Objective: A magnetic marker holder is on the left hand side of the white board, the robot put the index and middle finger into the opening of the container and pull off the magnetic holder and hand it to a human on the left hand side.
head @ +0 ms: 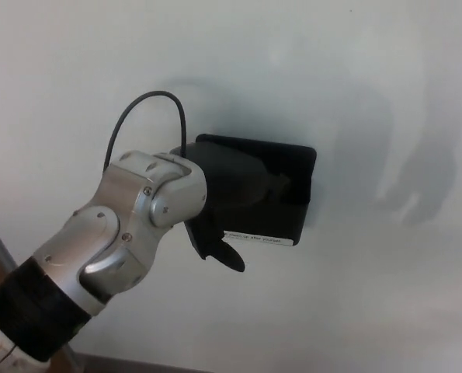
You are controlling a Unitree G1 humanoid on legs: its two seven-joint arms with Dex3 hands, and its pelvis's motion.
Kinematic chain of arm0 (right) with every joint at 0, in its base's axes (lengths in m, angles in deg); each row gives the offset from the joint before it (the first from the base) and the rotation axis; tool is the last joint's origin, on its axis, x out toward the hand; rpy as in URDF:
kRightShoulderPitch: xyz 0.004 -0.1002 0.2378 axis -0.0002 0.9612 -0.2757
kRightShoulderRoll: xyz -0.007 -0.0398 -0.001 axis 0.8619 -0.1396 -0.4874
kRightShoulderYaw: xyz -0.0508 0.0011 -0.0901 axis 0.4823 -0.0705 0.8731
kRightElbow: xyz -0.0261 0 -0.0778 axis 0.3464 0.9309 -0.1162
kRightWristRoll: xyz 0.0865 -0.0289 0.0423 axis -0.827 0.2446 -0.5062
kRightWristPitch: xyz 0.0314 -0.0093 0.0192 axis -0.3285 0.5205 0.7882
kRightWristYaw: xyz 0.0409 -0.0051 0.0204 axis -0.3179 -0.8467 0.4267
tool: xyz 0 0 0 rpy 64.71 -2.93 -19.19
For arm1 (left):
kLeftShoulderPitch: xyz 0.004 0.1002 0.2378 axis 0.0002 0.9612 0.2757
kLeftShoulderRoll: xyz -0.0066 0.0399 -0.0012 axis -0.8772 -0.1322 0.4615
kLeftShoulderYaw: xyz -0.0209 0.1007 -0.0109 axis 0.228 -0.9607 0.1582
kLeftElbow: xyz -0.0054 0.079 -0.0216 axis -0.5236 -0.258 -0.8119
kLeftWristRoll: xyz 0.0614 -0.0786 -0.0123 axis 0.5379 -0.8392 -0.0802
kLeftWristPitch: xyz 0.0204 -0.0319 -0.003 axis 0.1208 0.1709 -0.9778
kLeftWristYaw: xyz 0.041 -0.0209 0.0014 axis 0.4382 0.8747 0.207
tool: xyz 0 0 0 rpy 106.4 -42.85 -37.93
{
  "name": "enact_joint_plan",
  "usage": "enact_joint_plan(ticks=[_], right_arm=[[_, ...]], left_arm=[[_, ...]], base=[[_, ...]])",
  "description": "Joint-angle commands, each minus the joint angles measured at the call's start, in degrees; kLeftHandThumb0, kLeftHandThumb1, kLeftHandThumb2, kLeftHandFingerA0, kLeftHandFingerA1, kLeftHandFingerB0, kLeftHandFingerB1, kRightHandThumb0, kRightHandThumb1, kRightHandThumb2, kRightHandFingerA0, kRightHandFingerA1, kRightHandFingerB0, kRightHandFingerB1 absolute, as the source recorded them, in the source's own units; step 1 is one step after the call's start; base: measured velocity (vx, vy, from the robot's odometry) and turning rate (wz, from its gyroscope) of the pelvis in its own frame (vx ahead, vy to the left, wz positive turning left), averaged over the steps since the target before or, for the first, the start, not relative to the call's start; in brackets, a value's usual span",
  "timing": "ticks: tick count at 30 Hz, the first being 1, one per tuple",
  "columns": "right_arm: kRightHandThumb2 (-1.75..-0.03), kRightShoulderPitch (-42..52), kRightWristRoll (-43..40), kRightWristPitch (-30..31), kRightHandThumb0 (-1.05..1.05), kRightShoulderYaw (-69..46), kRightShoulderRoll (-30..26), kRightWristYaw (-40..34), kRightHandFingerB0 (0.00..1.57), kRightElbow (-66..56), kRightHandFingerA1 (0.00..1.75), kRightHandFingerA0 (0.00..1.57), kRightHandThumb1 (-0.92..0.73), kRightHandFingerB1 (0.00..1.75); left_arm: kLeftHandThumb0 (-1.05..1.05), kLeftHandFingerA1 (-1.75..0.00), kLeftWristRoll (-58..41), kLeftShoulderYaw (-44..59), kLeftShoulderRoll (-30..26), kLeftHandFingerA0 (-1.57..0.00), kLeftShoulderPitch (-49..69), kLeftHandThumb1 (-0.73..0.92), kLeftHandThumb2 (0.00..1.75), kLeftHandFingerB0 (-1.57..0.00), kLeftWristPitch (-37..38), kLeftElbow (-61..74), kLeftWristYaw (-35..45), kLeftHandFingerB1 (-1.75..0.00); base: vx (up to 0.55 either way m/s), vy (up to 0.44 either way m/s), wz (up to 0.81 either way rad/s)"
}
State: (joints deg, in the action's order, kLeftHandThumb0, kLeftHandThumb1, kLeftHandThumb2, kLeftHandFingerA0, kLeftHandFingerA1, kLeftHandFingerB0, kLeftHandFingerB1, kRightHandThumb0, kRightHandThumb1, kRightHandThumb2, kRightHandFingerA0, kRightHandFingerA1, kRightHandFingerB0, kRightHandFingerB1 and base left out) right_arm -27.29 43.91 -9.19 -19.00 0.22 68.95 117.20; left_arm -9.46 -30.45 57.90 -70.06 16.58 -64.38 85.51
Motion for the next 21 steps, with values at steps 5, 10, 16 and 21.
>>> enact_joint_plan(ticks=[5, 10, 16, 21], right_arm=[[-0.63, -1.14, -1.14, 0.72, -0.54, -0.27, -0.69, -0.73, 0.55, -0.13, 0.51, 0.66, -0.73, 0.41], [-0.62, -1.24, -1.12, 0.74, -0.53, -0.10, -0.51, -0.19, 0.53, -0.36, 0.52, 0.64, -0.73, 0.41], [-0.62, -1.62, -1.41, 1.45, -0.53, -0.23, -0.46, -0.17, 0.50, -0.18, 0.51, 0.61, -0.71, 0.40], [-0.62, -1.67, -1.16, 1.00, -0.53, -0.07, -0.27, -0.47, 0.52, -0.13, 0.51, 0.64, -0.72, 0.41]], left_arm=[[-0.63, -0.59, -5.69, 3.72, -0.38, -0.65, 0.41, 0.44, 0.74, -0.32, -8.07, 7.28, 12.12, -0.44], [-0.49, -0.58, -5.74, 4.24, 0.18, -0.86, -2.33, 0.49, 0.55, -0.39, -10.19, 8.04, 14.94, -0.35], [-0.50, -0.70, -4.65, 3.42, 1.11, -0.93, -3.46, 0.49, 0.55, -0.40, -9.56, 6.05, 14.35, -0.35], [-0.36, -0.82, -2.76, 1.98, 0.92, -0.84, -3.33, 0.57, 0.58, -0.46, -6.88, 3.14, 12.23, -0.36]], base=[[0.00, 0.000, 0.00], [0.00, 0.000, 0.00], [0.00, 0.000, 0.00], [0.00, 0.000, 0.00]])
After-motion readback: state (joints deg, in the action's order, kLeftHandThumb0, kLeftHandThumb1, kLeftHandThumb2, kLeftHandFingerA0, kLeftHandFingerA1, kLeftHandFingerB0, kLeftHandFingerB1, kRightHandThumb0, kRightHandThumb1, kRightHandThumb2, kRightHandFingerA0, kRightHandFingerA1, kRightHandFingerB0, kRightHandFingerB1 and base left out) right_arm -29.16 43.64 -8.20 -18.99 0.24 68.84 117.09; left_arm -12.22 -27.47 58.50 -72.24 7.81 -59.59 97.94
